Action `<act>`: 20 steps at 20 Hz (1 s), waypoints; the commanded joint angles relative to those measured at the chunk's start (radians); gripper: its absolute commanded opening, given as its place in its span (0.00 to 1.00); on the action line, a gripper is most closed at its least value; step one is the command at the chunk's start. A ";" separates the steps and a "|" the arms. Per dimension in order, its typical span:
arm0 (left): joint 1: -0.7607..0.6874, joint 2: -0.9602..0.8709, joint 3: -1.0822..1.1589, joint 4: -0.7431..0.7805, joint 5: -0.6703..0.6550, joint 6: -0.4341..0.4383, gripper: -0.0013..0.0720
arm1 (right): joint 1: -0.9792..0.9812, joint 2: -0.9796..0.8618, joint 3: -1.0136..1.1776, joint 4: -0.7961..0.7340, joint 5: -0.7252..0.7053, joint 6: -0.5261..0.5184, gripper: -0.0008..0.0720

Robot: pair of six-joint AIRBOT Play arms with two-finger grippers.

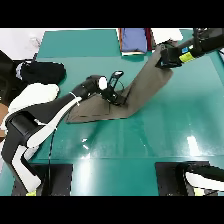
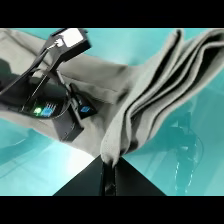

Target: Fold the shirts.

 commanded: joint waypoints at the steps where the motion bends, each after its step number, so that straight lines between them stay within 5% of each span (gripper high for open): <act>1: 0.069 0.028 0.059 0.032 -0.105 -0.039 0.05 | 0.069 -0.042 0.062 0.002 0.006 0.025 0.03; 8: 0.317 0.375 0.061 0.244 -0.136 0.021 0.05 | 0.258 -0.150 0.077 0.184 -0.177 0.038 0.03; 16: 0.531 0.682 0.061 0.367 -0.164 0.039 0.05 | 0.622 -0.483 0.078 0.210 -0.696 0.026 0.04; 17: 0.531 0.693 0.060 0.370 -0.166 0.039 0.05 | 0.647 -0.527 0.078 0.211 -0.780 0.022 0.14; 18: 0.531 0.699 0.061 0.370 -0.178 0.039 0.05 | 0.669 -0.566 0.079 0.210 -0.855 0.019 0.40; 19: 0.531 0.699 0.061 0.370 -0.192 0.039 0.05 | 0.679 -0.588 0.079 0.210 -0.891 0.019 0.54; 20: 0.531 0.699 0.060 0.370 -0.214 0.039 0.05 | 0.676 -0.591 0.078 0.202 -0.871 0.019 0.58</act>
